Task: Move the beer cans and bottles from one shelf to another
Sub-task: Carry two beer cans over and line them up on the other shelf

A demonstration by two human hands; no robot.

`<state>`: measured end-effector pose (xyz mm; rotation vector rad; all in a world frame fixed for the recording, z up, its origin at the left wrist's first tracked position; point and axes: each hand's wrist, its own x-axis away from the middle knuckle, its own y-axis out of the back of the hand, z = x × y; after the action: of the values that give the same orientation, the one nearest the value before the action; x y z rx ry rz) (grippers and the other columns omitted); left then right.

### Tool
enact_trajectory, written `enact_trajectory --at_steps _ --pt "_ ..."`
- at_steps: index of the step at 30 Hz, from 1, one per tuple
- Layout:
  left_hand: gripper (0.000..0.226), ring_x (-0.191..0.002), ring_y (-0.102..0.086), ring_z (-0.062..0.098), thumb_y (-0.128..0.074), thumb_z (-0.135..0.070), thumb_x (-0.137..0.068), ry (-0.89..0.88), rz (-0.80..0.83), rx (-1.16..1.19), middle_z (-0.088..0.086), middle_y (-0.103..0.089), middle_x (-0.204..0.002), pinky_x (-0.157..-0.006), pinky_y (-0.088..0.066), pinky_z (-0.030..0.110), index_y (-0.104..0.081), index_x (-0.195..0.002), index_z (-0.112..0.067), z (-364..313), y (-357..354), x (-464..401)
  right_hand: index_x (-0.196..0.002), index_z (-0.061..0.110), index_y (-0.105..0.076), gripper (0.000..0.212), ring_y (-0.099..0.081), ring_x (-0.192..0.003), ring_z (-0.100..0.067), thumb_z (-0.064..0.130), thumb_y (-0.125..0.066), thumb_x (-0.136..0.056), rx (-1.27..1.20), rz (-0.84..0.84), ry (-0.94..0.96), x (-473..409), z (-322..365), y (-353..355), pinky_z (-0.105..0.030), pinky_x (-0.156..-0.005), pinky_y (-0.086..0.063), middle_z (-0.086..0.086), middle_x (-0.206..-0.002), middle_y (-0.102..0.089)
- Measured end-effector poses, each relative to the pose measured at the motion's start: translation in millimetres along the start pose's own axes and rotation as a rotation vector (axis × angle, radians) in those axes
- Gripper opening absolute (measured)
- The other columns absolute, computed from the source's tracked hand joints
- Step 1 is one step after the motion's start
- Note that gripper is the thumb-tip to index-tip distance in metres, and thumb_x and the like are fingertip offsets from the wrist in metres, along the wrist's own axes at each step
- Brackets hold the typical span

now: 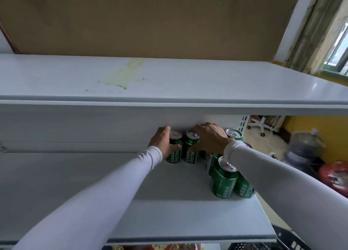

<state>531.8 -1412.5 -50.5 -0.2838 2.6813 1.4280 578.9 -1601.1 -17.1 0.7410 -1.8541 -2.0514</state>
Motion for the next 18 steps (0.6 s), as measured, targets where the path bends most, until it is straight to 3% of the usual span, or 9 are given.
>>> enact_trajectory --at_steps 12,18 --pt "0.07 -0.118 -0.052 0.03 -0.08 -0.042 -0.069 -0.002 -0.028 0.005 0.01 -0.049 -0.13 -0.095 -0.042 0.033 -0.048 -0.125 -0.014 0.6 -3.6 -7.1 -0.125 0.016 -0.057 0.075 -0.059 -0.109 -0.028 0.06 -0.078 -0.067 -0.017 0.035 -0.076 -3.3 1.9 -2.8 -0.033 -0.083 -0.046 -0.004 -0.12 -0.063" --pt "0.069 -0.11 -0.057 0.026 -0.084 -0.041 -0.06 -0.007 0.062 0.01 0.006 -0.057 -0.12 -0.088 -0.047 0.033 -0.053 -0.116 -0.016 -2.2 9.8 -1.0 -0.122 0.012 -0.056 0.076 -0.058 -0.105 -0.027 0.058 -0.081 -0.066 -0.076 0.08 -0.059 2.2 -0.9 5.1 -0.035 -0.081 -0.049 -0.006 -0.117 -0.062"
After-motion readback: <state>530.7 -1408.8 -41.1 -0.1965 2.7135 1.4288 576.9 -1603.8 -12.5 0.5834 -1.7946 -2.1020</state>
